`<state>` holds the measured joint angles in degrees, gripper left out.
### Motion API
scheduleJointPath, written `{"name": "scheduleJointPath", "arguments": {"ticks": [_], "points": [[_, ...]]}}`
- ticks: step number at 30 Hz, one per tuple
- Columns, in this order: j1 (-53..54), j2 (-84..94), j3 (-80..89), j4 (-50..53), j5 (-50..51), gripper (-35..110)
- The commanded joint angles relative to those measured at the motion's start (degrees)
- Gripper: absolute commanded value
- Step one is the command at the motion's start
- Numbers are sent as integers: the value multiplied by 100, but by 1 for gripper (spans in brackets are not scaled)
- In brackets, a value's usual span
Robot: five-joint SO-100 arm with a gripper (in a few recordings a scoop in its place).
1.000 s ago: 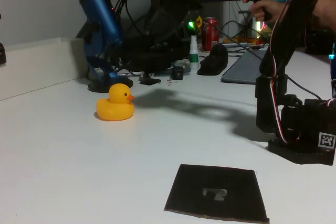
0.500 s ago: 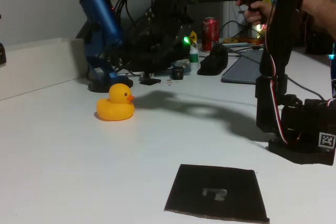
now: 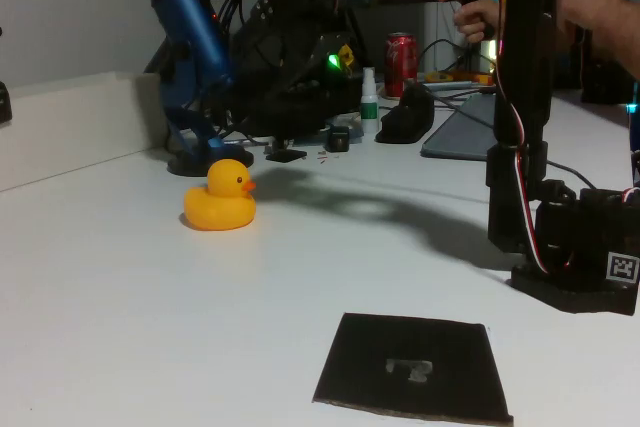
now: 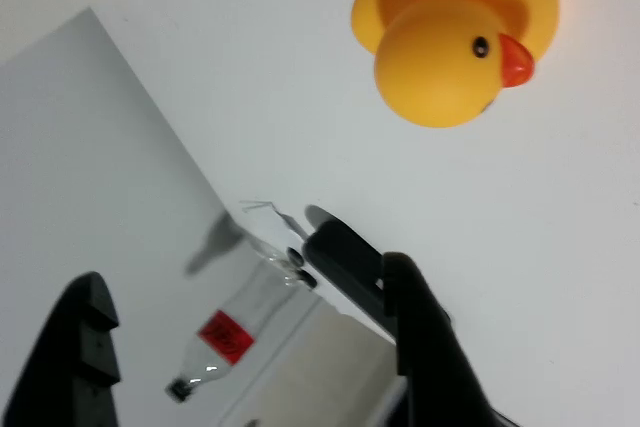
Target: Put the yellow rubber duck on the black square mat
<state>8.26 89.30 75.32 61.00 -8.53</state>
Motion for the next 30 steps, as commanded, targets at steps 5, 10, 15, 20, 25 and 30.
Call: {"name": "scheduleJointPath", "arguments": {"ticks": [5, 10, 15, 20, 25, 30], "points": [[53, -448, -879, 53, -114, 31], [53, -694, -1090, 62, -123, 31], [44, -1107, -1090, 62, -123, 31], [53, -1406, -1090, 62, -123, 31], [35, -1740, -1090, 62, -123, 31], [35, -1881, -1090, 62, -114, 32]]}}
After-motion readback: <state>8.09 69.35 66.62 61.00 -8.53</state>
